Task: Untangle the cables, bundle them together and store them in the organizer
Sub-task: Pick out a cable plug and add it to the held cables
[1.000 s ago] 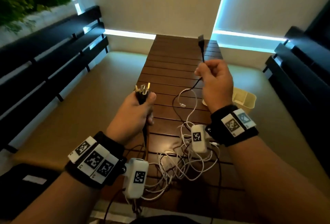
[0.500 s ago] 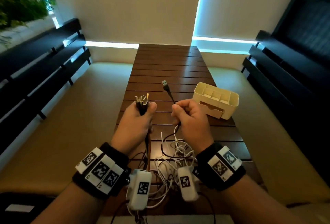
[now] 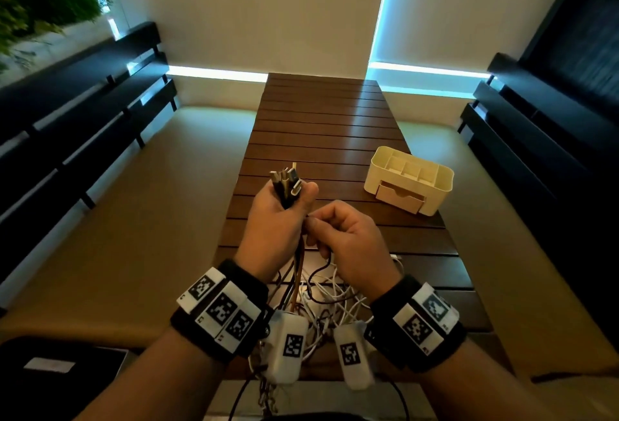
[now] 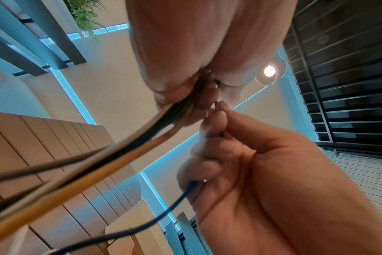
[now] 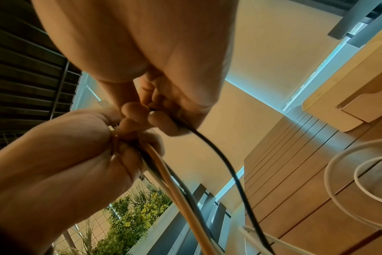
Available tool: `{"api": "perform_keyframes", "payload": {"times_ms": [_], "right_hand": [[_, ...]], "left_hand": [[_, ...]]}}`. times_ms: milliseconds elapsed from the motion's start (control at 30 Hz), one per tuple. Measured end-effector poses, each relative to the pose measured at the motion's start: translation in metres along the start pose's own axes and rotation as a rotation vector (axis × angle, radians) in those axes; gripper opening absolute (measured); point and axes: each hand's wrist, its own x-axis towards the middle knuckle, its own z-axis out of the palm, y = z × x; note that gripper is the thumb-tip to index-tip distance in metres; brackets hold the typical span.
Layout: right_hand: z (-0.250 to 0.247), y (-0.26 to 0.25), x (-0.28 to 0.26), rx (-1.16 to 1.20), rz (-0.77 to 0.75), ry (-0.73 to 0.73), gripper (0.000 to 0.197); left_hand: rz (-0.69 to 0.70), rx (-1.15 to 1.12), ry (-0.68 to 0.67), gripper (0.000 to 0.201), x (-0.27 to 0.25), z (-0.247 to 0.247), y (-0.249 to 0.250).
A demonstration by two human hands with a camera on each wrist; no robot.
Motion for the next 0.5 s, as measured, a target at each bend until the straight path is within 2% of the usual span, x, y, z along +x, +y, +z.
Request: {"api": "perform_keyframes", "payload": {"times_ms": [200, 333, 500], "right_hand": [[-0.006, 0.001, -0.002, 0.011, -0.027, -0.012, 0.007], [-0.011, 0.005, 0.0, -0.001, -0.065, -0.044, 0.012], [-0.014, 0.012, 0.007, -0.006, -0.068, -0.035, 0.012]], "left_hand": [[-0.031, 0.008, 0.031, 0.018, 0.001, 0.007, -0.003], [-0.048, -0.018, 0.103, 0.024, 0.009, 0.009, -0.01], [-0.06, -0.078, 0.125, 0.039, 0.014, 0.017, -0.011]]}}
